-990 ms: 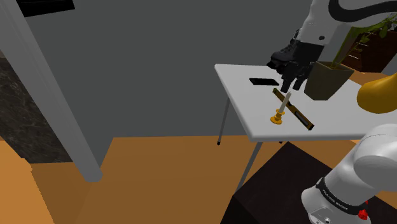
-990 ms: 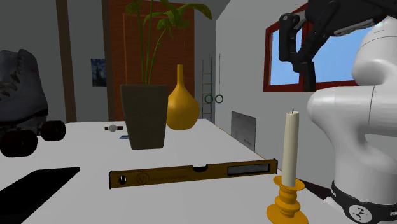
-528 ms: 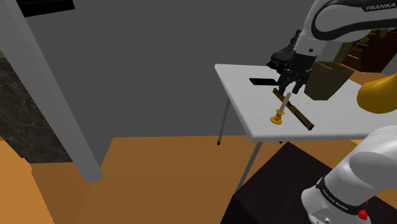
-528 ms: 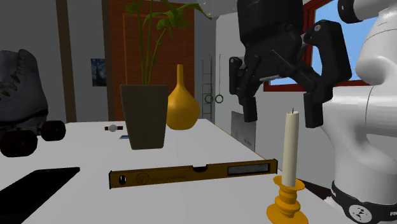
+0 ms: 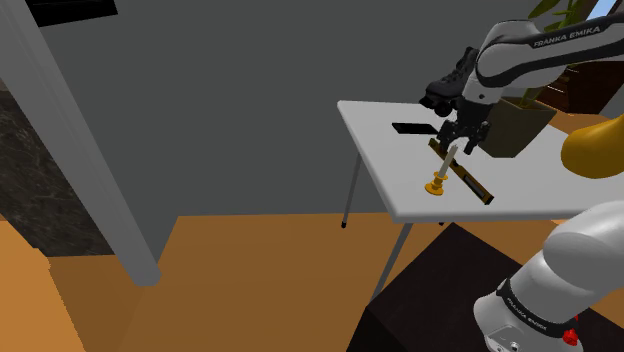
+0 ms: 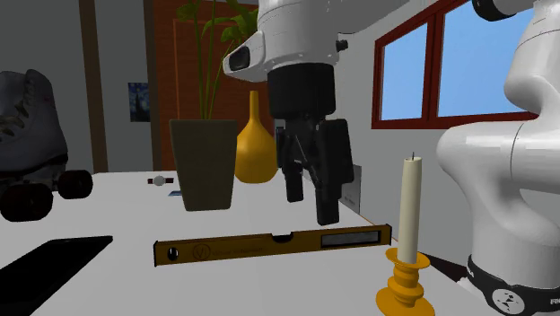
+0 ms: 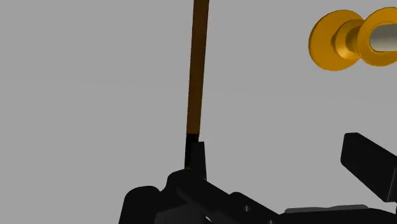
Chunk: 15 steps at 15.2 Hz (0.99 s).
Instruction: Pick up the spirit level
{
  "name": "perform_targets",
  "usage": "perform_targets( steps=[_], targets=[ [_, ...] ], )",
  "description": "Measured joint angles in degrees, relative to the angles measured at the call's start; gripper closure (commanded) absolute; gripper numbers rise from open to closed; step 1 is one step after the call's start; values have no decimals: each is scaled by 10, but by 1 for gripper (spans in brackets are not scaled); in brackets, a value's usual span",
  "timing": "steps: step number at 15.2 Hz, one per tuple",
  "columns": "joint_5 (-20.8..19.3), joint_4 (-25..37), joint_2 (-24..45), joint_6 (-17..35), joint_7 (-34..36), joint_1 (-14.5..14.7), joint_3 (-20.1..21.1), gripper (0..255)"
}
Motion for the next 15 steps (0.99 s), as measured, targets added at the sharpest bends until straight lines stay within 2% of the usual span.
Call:
perform_targets(
  steps=[5,13,14,15],
  targets=[
    [-20,6,62,62,15,-31,-27,0],
    [-22,-25,95,127,10,-36,-39,0],
    [-22,-26,97,129,10,-35,-39,255],
    [-22,-26,97,130,11,-35,-39,255]
  ],
)
